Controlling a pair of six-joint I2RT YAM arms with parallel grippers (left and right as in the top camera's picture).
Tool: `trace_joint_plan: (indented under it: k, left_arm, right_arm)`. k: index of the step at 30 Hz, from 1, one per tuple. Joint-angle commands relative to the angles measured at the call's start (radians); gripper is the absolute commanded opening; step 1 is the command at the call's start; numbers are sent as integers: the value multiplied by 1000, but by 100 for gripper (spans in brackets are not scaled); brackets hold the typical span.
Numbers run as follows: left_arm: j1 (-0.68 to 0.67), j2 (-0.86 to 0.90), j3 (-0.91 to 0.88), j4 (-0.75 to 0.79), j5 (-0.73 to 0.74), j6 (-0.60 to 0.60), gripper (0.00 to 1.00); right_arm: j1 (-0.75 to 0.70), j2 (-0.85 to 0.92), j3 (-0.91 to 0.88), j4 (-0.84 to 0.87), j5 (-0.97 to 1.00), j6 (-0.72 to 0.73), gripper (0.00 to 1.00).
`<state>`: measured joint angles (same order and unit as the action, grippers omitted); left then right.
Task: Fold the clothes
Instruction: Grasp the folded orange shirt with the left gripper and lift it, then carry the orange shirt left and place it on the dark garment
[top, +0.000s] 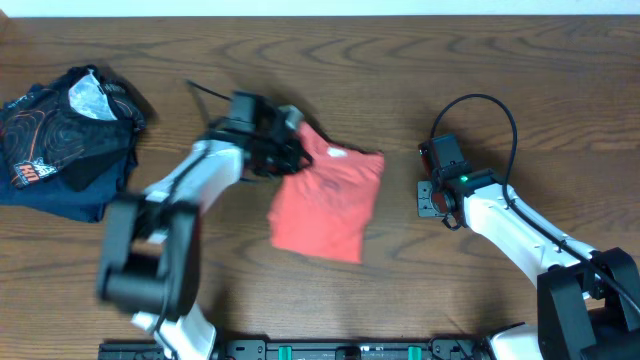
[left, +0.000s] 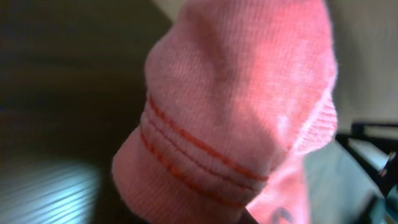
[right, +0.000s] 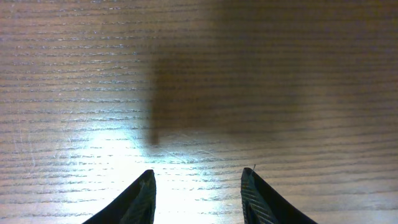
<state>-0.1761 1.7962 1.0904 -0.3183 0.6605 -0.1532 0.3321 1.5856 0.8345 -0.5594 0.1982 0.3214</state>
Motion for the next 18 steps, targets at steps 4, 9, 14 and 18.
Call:
trace_joint_plan:
  k: [4,9,14,18]
  left_arm:
    - [145,-278,8,-14,-236,30,6]
    - [264,-401,8,12,-411,62,6]
    - [391,-421,8,106,-487,83,6]
    - [509,-390,8,273,-487,83,6]
  right_arm:
    - [-6,0,1,-6,4,0,43]
    - [-6,0,1,-7,4,0,43]
    - [-6,0,1,-18,4,0,43]
    - [-6,0,1,-28,4,0,43]
